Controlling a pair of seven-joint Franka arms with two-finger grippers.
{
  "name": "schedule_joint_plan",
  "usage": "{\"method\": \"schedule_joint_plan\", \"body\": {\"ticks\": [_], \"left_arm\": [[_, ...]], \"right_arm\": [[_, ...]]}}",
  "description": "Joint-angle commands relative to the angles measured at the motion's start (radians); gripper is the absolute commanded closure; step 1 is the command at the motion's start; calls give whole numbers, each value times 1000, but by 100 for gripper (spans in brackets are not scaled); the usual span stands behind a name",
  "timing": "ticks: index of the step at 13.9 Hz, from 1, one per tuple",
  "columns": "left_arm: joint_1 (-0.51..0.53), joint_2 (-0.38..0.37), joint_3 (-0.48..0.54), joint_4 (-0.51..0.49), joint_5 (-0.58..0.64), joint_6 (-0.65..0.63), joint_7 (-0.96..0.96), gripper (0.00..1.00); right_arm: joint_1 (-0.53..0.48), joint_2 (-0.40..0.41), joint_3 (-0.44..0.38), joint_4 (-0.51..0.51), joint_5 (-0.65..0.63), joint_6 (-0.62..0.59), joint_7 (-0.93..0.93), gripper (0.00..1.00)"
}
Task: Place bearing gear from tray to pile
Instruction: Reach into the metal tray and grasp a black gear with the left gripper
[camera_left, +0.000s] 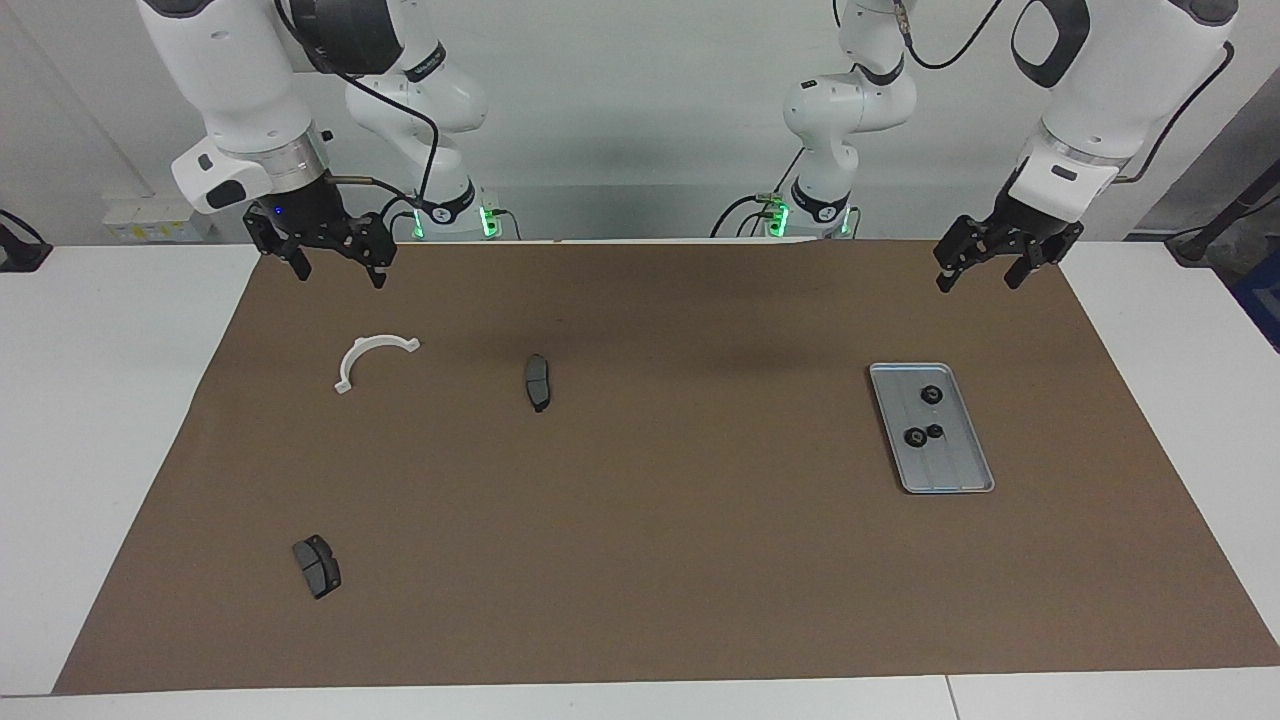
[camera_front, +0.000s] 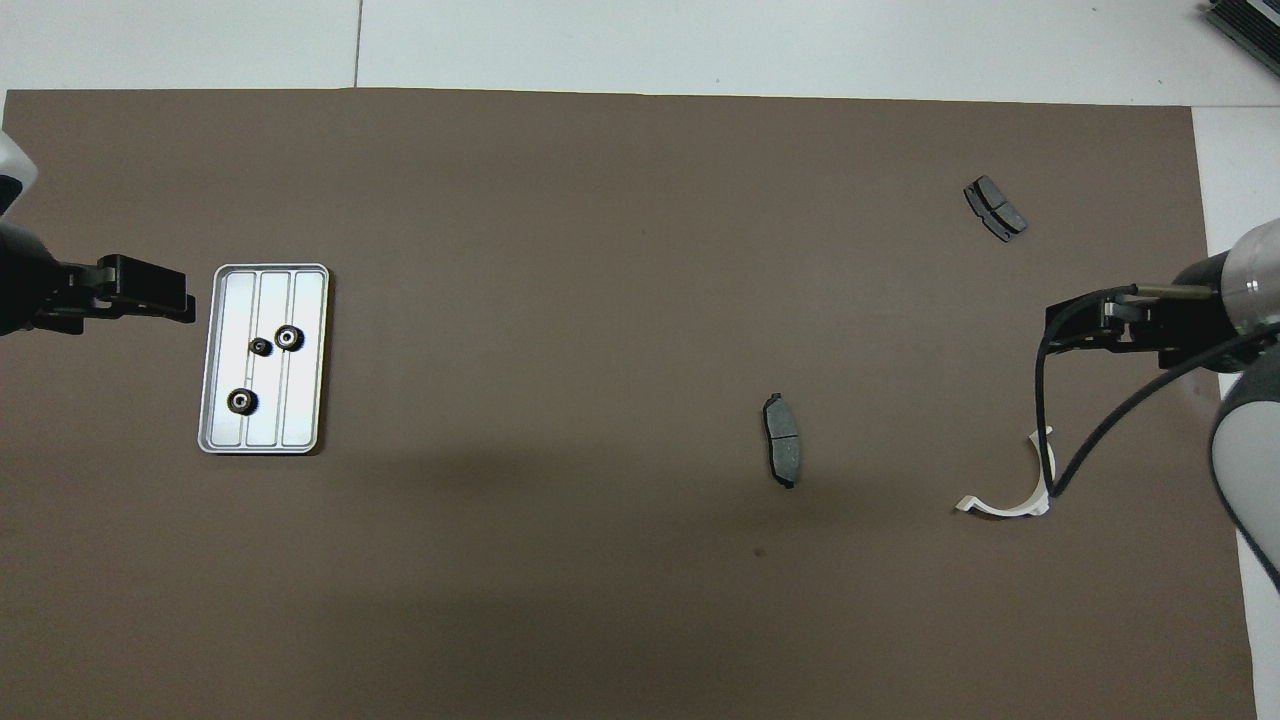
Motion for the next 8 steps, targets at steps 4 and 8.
{"method": "schedule_joint_plan", "body": {"ticks": [4,8], "left_arm": [[4,-57,5,-95,-16,57,1,0],[24,-148,9,-317,-16,198,4,0]], "right_arm": [[-4,-23,0,-31,25,26,-18,0],[-4,-23,0,-33,25,26,-18,0]]}}
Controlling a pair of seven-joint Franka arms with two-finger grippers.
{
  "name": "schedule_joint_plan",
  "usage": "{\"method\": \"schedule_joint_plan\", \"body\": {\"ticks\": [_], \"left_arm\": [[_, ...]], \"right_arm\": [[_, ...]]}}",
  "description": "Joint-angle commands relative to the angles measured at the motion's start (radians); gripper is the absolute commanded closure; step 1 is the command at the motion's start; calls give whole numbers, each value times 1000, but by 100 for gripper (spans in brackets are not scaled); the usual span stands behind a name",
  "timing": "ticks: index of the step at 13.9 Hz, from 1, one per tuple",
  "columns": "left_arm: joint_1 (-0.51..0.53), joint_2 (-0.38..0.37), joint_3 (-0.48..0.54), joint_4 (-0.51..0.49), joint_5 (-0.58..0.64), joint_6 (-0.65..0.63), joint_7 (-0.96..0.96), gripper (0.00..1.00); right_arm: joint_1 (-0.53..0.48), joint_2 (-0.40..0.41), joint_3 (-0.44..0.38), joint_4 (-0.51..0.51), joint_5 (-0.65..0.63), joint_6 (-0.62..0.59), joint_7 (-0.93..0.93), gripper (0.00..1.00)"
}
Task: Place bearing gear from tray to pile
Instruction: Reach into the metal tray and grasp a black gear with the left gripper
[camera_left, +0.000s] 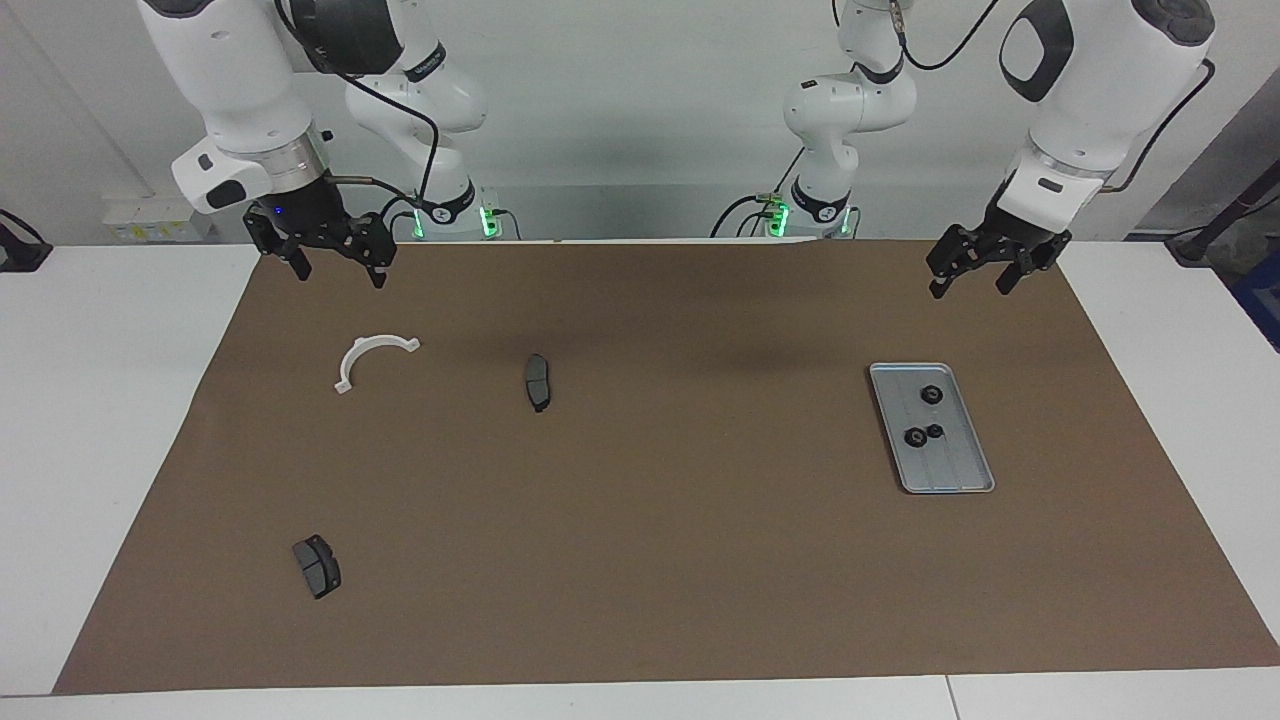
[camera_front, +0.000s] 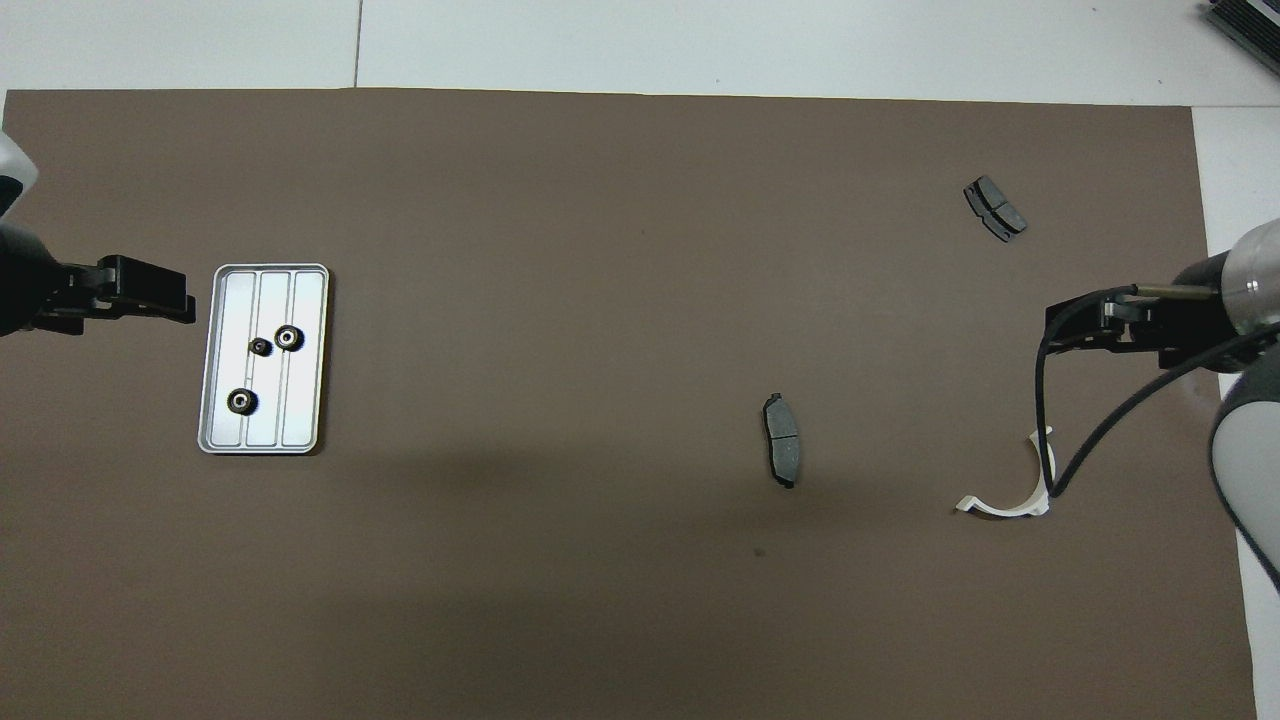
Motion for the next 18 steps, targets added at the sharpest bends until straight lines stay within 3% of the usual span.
{"method": "schedule_joint_plan", "body": {"ticks": [1,8,14,18], "left_arm": [[20,-90,2,-178,-16,111,6,0],[43,-34,4,-374,-18,353,3,0],[82,40,2,-421,-18,473,92,0],[86,60,2,-477,-16,567,99,14]], "right_arm": [[-4,-23,0,-31,25,26,-18,0],[-4,-25,0,-31,25,26,-18,0],[-4,-23,0,-31,25,26,-18,0],[-4,-23,0,-31,24,26,-18,0]]}}
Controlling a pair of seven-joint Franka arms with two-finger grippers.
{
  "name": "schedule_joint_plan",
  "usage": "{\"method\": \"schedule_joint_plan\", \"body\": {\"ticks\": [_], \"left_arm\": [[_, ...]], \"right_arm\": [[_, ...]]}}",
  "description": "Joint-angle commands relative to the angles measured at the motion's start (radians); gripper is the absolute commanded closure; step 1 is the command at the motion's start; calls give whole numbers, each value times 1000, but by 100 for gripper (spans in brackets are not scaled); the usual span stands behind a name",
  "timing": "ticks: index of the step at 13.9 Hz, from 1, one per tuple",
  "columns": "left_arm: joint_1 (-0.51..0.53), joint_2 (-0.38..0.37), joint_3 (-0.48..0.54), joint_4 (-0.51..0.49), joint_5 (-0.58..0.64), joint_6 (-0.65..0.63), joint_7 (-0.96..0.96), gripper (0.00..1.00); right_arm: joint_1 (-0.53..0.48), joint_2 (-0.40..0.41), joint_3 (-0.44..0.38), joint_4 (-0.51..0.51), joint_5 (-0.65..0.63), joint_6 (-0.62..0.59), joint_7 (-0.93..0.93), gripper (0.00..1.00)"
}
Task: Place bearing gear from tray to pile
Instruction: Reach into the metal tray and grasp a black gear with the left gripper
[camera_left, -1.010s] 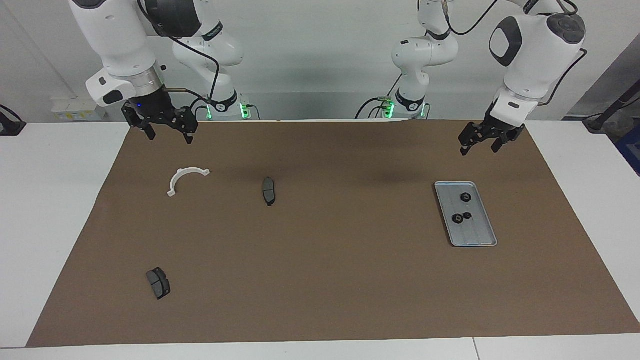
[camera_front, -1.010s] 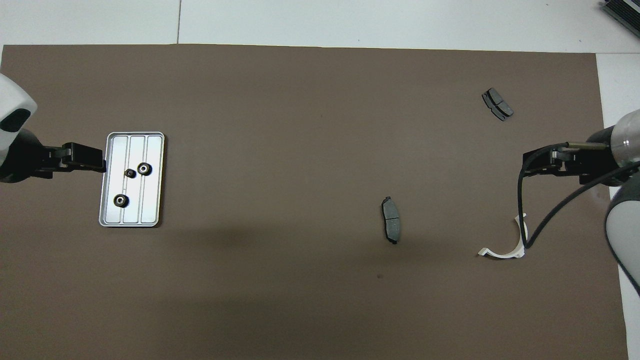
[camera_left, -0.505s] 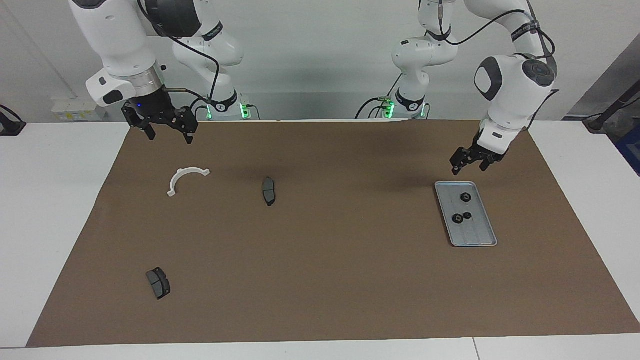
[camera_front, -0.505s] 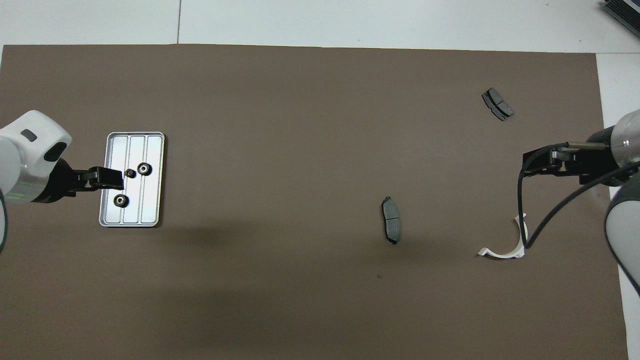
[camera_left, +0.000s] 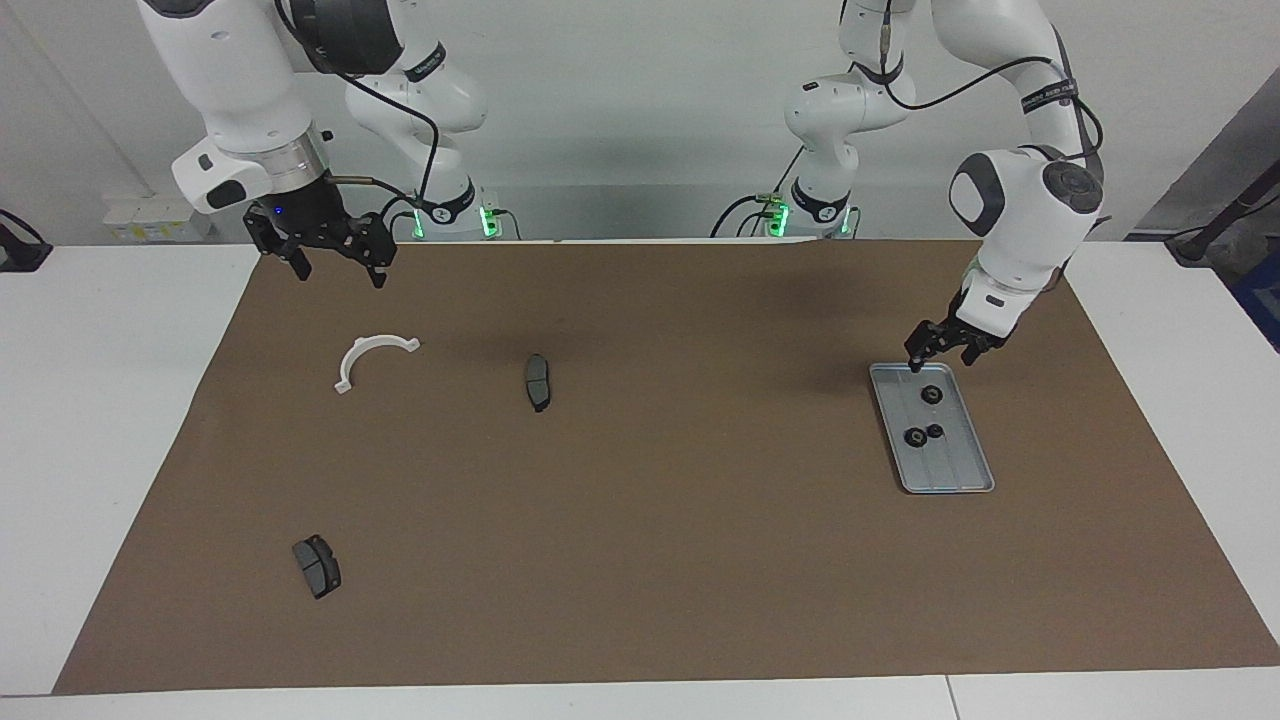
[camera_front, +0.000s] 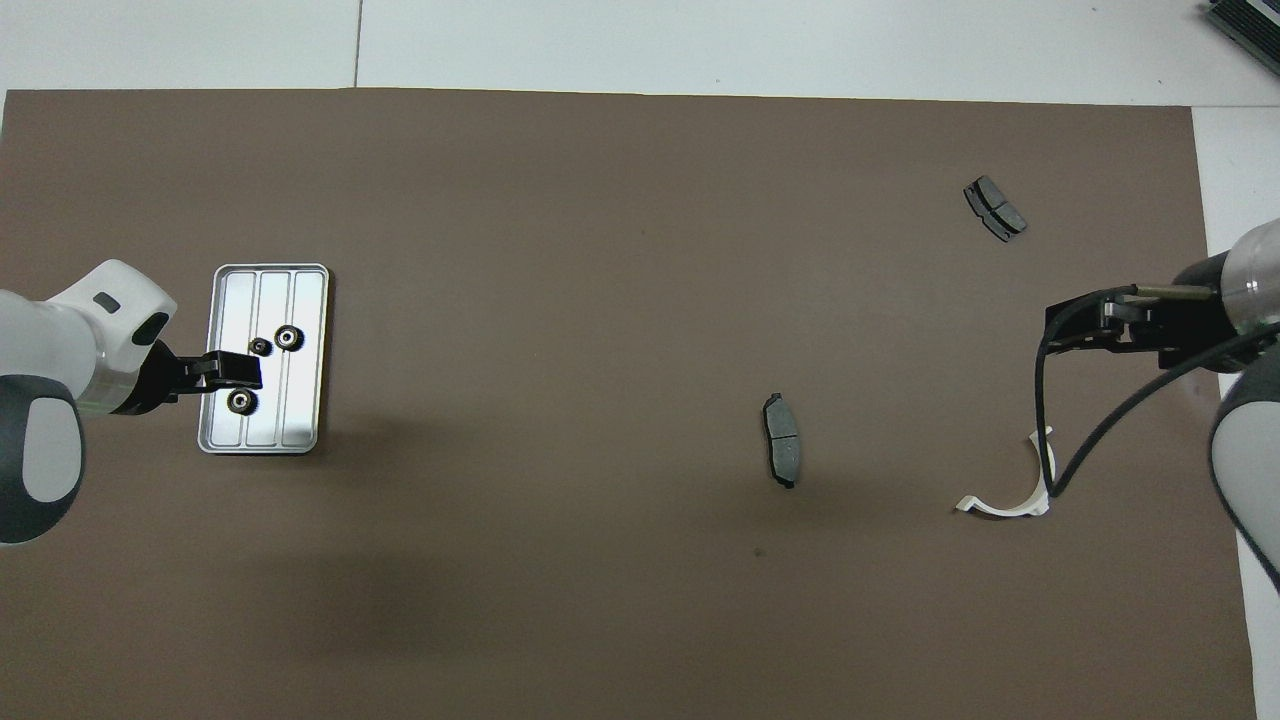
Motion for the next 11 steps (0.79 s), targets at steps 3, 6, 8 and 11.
{"method": "schedule_joint_plan", "body": {"ticks": [3,6,8,11], "left_arm": [[24,35,-7,-50,-16,73,66,20],[27,60,-6,-63,-17,104,95,25],[36,63,-6,-93,-16,119,98,29],[55,77,-6,-103,-16,140,98,31]], "right_arm": [[-4,-23,0,-31,25,26,-18,0],[-4,-23,0,-31,25,26,-18,0],[-4,-23,0,-31,24,26,-18,0],[-4,-23,0,-31,25,26,-18,0]]}}
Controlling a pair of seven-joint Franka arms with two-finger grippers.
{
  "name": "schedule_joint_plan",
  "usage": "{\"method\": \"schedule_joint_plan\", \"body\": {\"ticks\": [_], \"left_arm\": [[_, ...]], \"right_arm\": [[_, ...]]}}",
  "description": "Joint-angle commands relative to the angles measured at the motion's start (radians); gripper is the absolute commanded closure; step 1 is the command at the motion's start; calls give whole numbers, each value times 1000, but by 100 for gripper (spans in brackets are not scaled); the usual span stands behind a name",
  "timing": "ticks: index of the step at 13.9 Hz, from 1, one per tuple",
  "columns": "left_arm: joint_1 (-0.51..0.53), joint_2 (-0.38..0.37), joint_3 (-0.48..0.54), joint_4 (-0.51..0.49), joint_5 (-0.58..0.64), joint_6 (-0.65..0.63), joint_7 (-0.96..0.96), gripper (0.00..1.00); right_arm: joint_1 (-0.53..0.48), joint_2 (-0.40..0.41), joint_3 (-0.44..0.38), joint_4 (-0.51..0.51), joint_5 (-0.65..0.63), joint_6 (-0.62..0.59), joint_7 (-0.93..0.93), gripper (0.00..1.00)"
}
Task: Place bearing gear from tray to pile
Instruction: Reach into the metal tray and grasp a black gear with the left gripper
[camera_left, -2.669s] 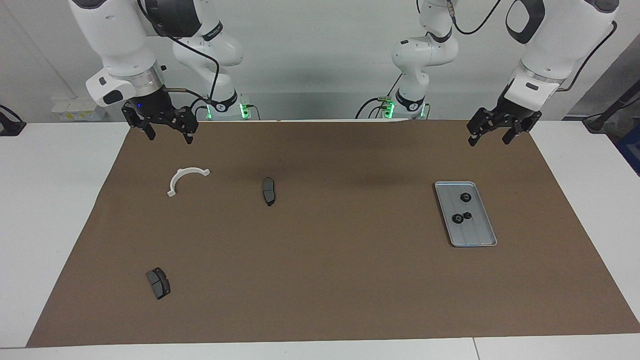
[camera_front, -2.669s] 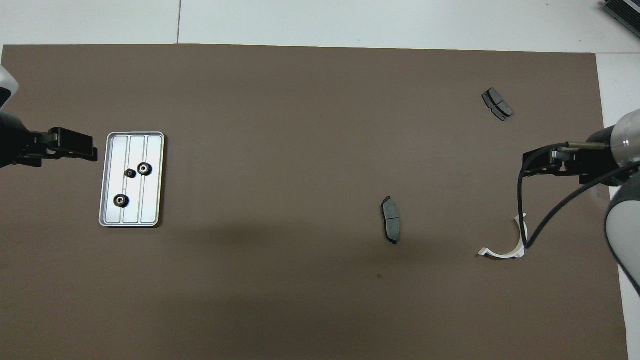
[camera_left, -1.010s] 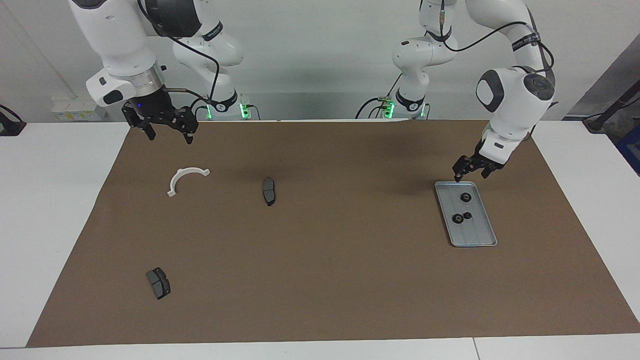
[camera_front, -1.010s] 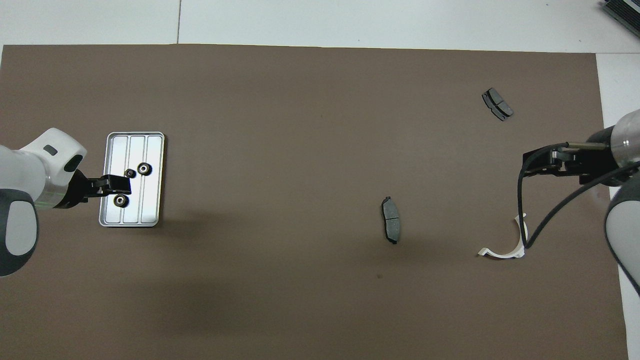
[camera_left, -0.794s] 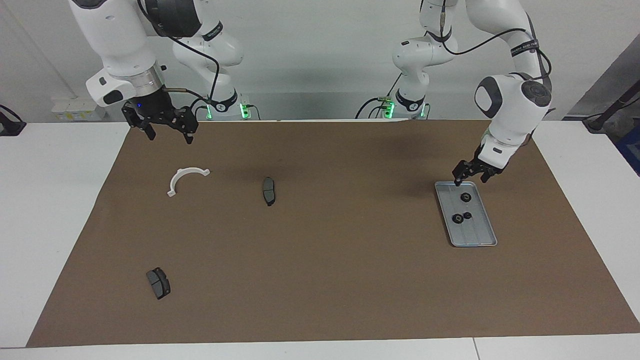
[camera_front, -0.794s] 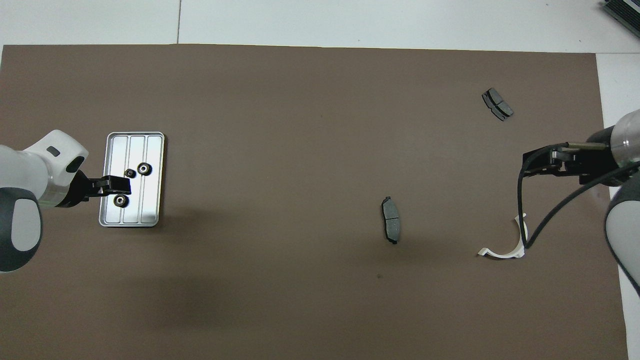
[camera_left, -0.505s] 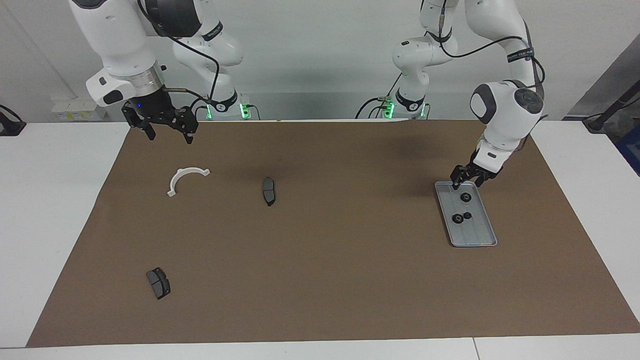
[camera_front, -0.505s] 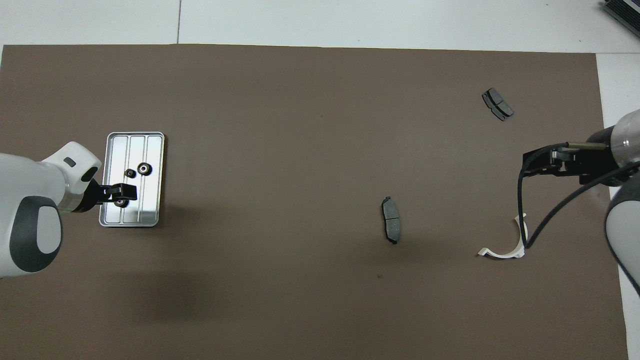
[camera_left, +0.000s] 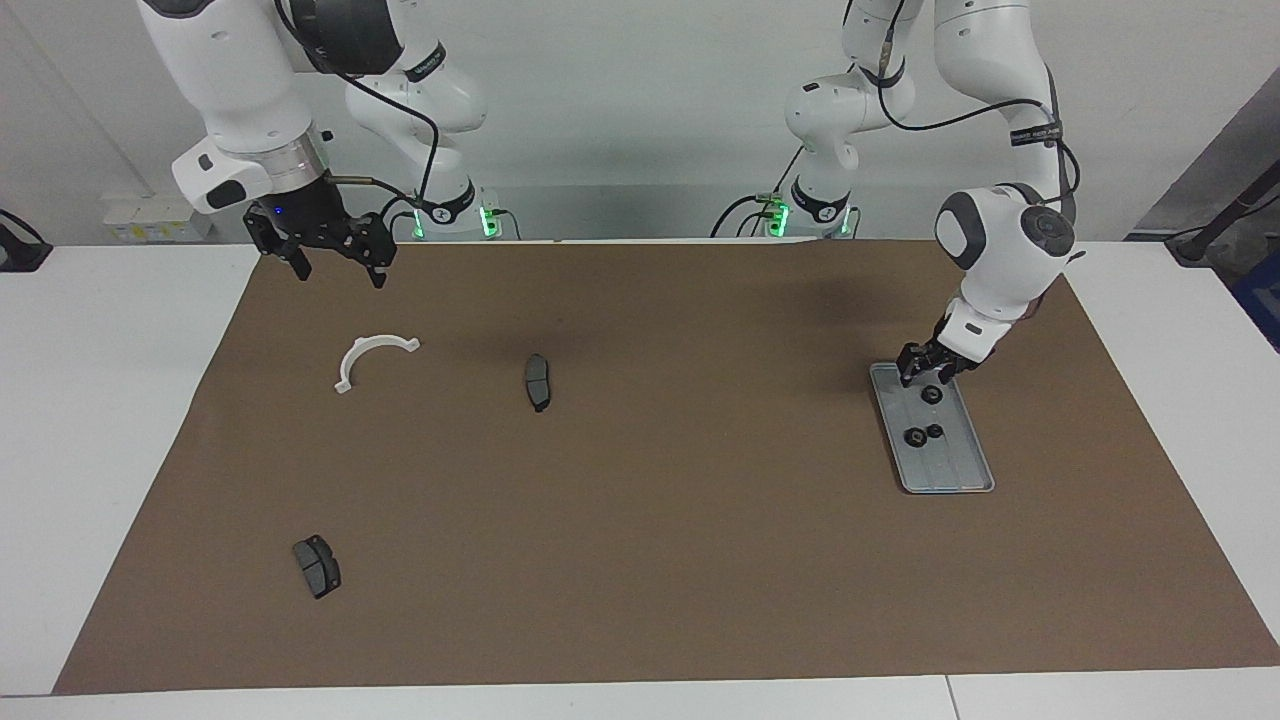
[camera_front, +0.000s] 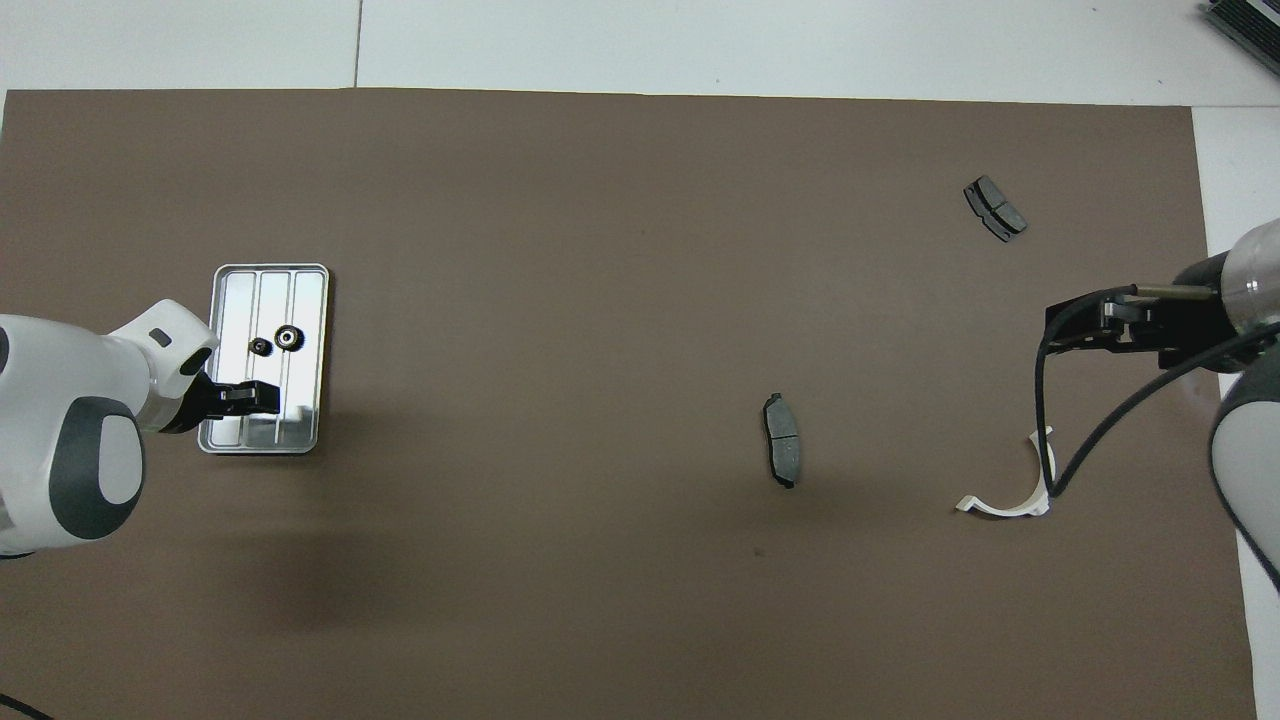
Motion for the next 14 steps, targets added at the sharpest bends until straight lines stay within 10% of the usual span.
{"method": "schedule_joint_plan", "body": {"ticks": [1,8,14], "left_arm": [[24,2,-7,-24,-16,40,31,32],[26,38,-7,-25,-16,88,41,48],[13,54,-7,16,-16,79,36,86]], "right_arm": [[-4,-23,0,-31,25,26,-18,0],[-4,-23,0,-31,25,26,-18,0],[-4,-25,0,-31,25,26,-18,0]]}}
